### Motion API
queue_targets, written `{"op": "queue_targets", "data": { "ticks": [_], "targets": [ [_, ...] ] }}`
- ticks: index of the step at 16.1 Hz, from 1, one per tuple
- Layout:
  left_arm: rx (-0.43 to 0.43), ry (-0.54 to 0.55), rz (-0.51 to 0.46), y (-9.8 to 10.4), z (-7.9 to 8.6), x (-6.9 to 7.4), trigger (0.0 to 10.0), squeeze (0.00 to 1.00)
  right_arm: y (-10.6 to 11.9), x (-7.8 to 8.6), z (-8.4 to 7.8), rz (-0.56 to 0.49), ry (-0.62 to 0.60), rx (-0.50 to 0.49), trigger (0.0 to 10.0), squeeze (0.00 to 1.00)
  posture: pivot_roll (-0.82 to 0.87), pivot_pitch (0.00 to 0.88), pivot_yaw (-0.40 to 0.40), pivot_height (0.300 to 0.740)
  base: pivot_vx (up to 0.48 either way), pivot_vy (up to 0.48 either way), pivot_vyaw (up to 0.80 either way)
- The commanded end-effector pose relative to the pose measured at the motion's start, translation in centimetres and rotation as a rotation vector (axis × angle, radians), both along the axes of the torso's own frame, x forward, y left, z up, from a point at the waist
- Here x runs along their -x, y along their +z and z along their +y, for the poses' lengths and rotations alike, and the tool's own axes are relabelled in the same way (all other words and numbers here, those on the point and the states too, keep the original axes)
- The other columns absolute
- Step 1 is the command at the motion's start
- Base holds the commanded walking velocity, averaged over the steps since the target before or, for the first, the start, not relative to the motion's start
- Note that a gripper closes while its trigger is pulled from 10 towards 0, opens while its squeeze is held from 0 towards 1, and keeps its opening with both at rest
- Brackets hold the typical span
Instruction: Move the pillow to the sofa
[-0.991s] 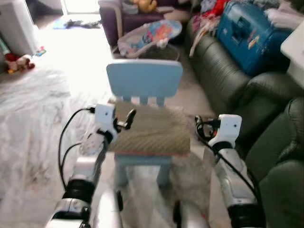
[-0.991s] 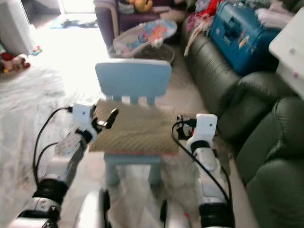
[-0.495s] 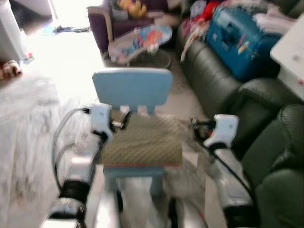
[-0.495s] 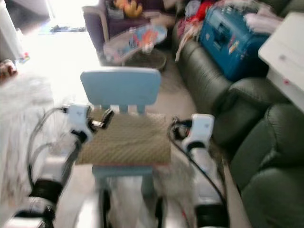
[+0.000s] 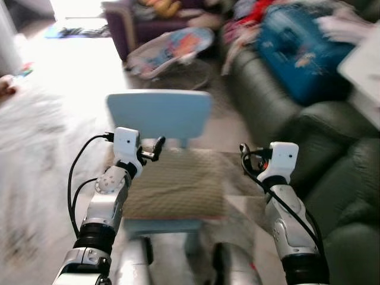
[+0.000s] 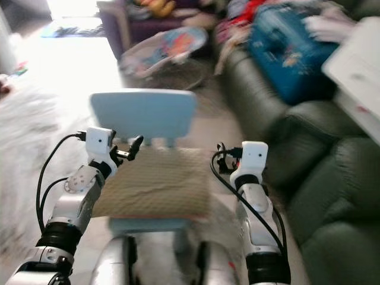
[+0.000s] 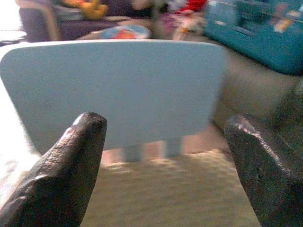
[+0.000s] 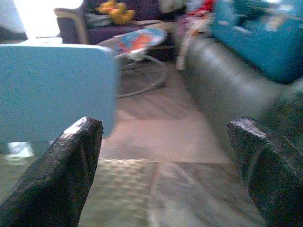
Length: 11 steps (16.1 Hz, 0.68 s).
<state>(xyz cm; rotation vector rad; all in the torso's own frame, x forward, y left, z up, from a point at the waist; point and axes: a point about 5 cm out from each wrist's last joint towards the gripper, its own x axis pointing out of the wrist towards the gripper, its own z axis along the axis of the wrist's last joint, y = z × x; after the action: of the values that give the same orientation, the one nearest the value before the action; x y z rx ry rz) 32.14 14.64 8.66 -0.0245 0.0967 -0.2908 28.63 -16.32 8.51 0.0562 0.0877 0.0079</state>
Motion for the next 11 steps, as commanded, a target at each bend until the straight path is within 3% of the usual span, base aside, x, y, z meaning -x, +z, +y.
{"op": "queue_targets", "data": {
  "ticks": [1,2,11],
  "targets": [
    [-0.008,0.024,-0.006,0.25,0.76,-0.03,10.0,0.00,0.43,-0.08,0.84,-0.017,0.032,-0.005,10.0,0.00,-0.02,0.000,-0.033,0.624,0.000,0.000,0.62],
    [-0.012,0.027,-0.008,0.26,0.77,0.00,10.0,0.00,0.42,-0.05,0.85,-0.016,0.033,-0.006,10.0,0.00,-0.02,0.000,-0.033,0.624,0.000,0.000,0.59],
    [-0.023,0.047,0.022,-0.21,1.39,0.71,10.0,0.00,0.12,0.47,-0.05,0.008,-0.005,0.005,10.0,0.00,-0.01,0.007,-0.031,0.619,0.000,0.000,0.00]
  ]
}}
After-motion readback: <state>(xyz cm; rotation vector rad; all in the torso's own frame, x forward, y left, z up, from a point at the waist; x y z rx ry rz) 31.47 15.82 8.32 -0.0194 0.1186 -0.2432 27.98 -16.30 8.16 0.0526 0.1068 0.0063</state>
